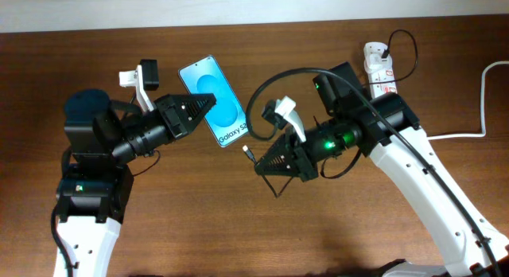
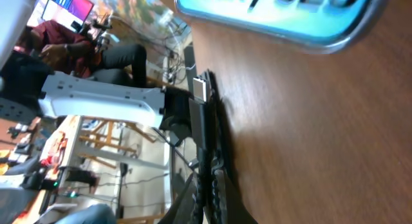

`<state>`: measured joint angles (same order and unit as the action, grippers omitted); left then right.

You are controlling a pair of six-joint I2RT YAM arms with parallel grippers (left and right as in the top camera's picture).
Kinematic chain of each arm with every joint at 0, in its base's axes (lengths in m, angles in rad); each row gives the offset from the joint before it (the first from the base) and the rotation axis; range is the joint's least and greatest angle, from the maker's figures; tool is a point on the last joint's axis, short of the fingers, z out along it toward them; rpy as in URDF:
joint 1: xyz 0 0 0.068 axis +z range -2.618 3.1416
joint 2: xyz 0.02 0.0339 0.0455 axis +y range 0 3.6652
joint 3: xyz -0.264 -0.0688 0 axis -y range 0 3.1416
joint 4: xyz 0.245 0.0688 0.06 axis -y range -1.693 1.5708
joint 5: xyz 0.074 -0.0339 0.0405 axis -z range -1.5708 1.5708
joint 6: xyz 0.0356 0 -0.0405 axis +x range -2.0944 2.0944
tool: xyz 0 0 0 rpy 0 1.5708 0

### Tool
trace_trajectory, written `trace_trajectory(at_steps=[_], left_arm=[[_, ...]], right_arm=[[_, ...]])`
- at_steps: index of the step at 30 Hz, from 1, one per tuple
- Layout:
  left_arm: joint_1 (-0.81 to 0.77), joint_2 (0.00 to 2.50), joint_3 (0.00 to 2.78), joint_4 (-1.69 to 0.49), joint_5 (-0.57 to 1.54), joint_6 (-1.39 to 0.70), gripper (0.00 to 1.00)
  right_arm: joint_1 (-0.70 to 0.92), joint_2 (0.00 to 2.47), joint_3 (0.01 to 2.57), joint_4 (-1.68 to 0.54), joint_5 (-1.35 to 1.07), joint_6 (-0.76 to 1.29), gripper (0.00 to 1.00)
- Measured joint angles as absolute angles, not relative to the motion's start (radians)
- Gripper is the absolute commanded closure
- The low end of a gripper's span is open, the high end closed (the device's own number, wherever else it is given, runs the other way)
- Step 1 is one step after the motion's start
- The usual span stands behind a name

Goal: Plug charger to phone and switch on socket
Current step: 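Carry the USB-C plug toward the phone's bottom port, then align the USB-C plug under the phone's bottom port with the right gripper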

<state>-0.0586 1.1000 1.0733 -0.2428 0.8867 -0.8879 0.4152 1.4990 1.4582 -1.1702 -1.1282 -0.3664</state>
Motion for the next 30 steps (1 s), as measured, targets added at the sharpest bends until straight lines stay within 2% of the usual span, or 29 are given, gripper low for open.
trace_trajectory(at_steps=[12,15,30], left_arm=[[-0.059,1.1,1.073,-0.242,0.887,-0.888,1.0],[-0.059,1.1,1.073,-0.242,0.886,-0.888,1.0],[-0.059,1.1,1.073,-0.243,0.911,-0.857,1.0]], right_arm=[[0.427,1.542,1.458,-1.113,-1.127,-0.167,0.96],[0.472,1.554,1.458,-1.113,-1.127,-0.156,0.96],[0.472,1.521,1.459,-1.144,-1.07,-0.122,0.96]])
